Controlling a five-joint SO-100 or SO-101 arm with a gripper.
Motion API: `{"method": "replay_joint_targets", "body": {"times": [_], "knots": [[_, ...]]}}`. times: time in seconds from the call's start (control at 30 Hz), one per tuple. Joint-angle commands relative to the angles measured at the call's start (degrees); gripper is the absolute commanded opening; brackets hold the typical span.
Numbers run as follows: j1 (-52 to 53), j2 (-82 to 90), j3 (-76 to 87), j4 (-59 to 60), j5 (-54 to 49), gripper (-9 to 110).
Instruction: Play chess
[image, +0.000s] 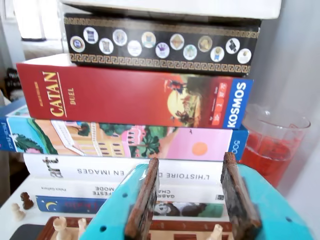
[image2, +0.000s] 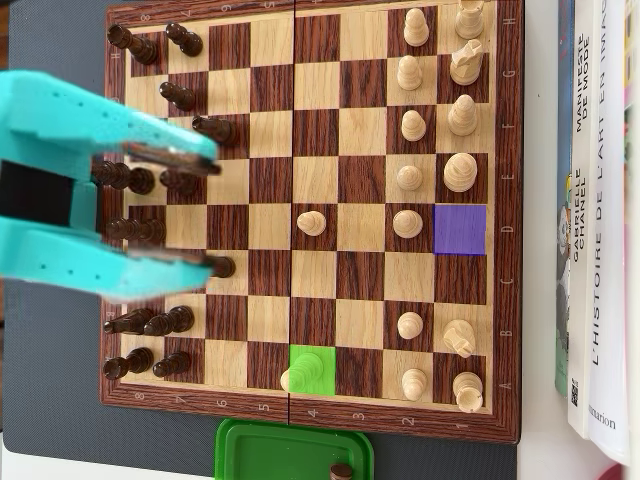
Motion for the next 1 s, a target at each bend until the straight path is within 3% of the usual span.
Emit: {"method": "replay_joint_targets", "body": {"times": [0.0, 0.47, 0.97], "knots": [[-0.7, 4.39, 3.34, -6.86, 0.7, 19], [-4.04, 23.03, 17.58, -32.43, 0.18, 19], [0.7, 23.2, 17.58, -68.12, 0.26, 19]]}}
